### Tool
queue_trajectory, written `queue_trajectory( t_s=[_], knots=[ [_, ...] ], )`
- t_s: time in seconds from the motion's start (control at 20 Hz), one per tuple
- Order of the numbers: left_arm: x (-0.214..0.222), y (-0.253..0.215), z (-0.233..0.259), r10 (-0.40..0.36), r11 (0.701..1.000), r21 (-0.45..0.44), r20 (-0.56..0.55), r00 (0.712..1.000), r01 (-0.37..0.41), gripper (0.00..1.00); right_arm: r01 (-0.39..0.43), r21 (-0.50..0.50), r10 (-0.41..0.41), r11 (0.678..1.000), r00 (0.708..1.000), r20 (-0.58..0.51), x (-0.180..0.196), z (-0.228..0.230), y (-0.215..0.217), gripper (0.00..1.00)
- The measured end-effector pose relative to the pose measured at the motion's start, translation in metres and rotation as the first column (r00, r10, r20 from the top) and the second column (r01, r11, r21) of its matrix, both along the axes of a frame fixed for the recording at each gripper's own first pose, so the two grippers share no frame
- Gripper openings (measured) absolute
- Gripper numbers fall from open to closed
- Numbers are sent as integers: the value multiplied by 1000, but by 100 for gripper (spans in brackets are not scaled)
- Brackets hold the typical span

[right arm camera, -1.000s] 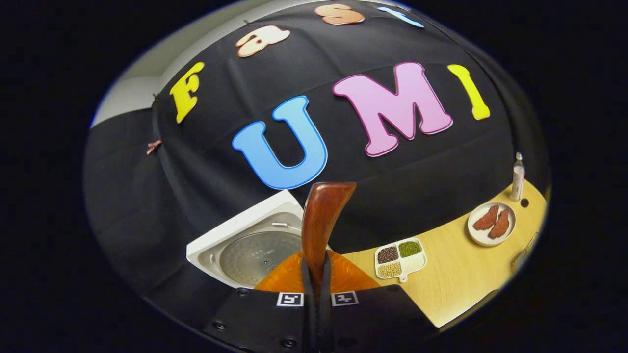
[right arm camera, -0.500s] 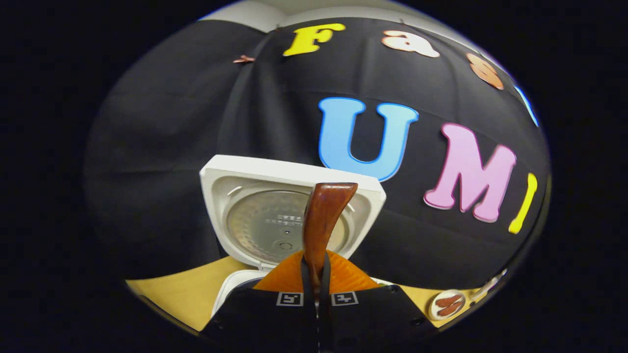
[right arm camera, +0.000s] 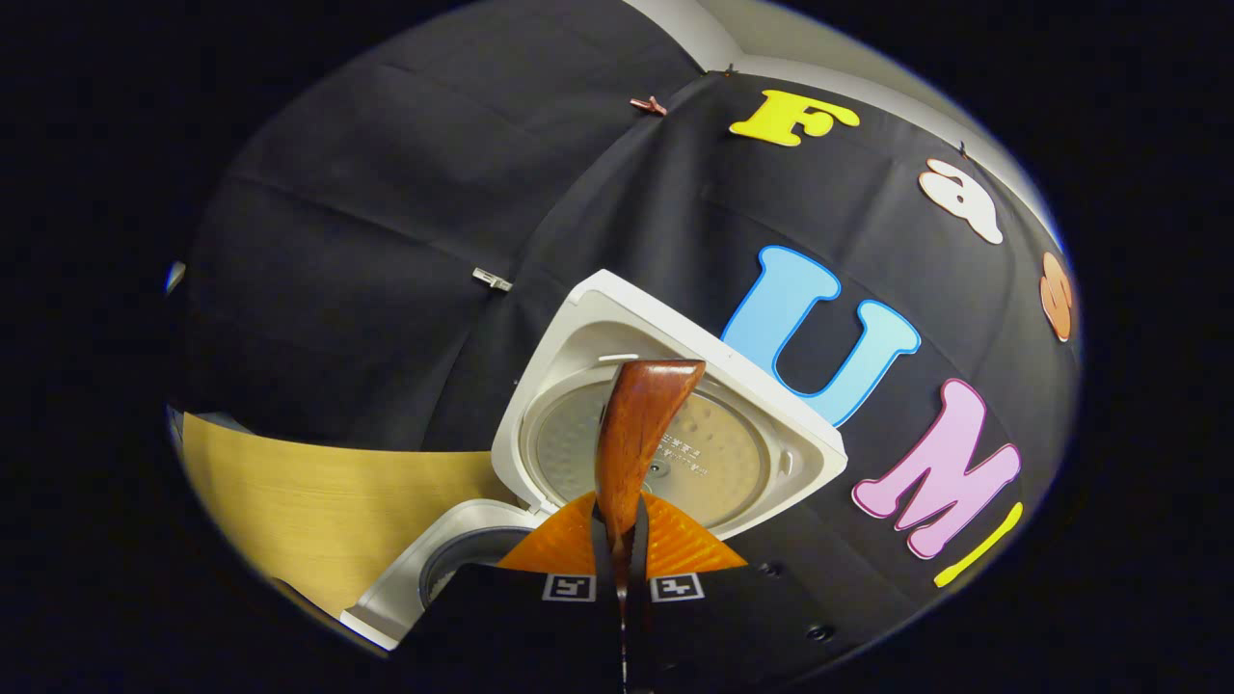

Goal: Close the left gripper, press the button to open the rice cooker; take a wooden spoon from the chopstick holder with the right hand, scoop a spoonful of rice and pour it into the rice cooker, then put the wooden spoon back into the chopstick holder.

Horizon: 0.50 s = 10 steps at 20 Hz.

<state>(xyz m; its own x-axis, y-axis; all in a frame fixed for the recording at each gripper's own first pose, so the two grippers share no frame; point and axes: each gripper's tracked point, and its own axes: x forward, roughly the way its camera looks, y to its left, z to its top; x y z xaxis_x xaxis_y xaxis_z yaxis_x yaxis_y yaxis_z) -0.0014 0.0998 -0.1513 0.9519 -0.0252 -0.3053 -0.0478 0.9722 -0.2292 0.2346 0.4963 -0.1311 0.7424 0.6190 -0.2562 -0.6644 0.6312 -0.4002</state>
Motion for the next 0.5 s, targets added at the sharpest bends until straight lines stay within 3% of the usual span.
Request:
queue_trajectory(
  t_s=[0.15, 0.3, 0.4, 0.5],
  knots=[
    [-2, 1, 3, 8, 1000, 6, 6, 1000, -8, 93, 137, 149, -112, 979, 981, -161, 14, -2, -12, 6],
    [-1, -2, 6, 5, 1000, 6, 11, 1000, -5, 93, 240, 256, -156, 936, 938, -308, 18, -2, -35, 10],
    [1, -9, 6, -4, 1000, 11, 12, 1000, 4, 93, 340, 364, -166, 867, 886, -433, 25, 4, -55, 6],
    [3, -16, 8, -19, 1000, 17, 15, 1000, 19, 93, 454, 469, -138, 758, 814, -565, 24, 9, -75, 6]
  ],
)
